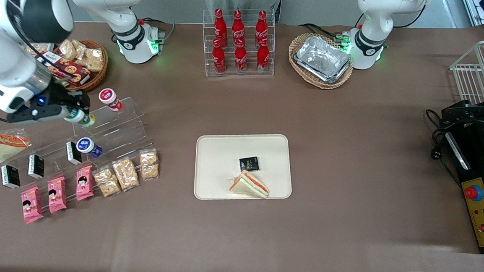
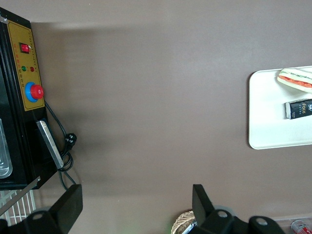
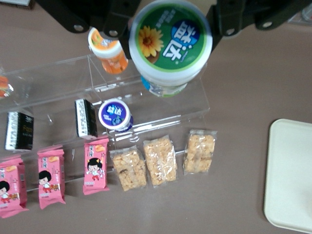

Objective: Place green gum on tray
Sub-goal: 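Carry the green gum jar with the right gripper over the white tray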

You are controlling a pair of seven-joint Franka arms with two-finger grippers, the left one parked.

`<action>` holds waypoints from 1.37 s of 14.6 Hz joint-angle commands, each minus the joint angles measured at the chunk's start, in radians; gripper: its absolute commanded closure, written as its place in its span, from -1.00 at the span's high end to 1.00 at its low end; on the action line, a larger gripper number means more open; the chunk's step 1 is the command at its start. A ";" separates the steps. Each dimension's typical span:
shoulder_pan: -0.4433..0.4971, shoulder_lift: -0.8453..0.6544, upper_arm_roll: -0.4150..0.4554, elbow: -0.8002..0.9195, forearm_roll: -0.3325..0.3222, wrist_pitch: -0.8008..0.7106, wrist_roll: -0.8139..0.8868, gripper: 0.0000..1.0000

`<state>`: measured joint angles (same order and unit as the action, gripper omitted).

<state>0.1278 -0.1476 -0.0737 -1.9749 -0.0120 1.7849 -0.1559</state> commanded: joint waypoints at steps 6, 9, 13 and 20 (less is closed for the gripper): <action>0.103 0.017 0.009 0.245 0.063 -0.222 0.194 -0.67; 0.191 0.029 0.055 0.260 0.073 -0.219 0.437 -0.67; 0.300 0.123 0.109 0.304 0.113 -0.184 0.793 -0.67; 0.437 0.342 0.112 0.275 0.116 0.131 1.061 -0.67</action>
<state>0.5402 0.0968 0.0473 -1.7189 0.0886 1.8357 0.8546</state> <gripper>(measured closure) 0.423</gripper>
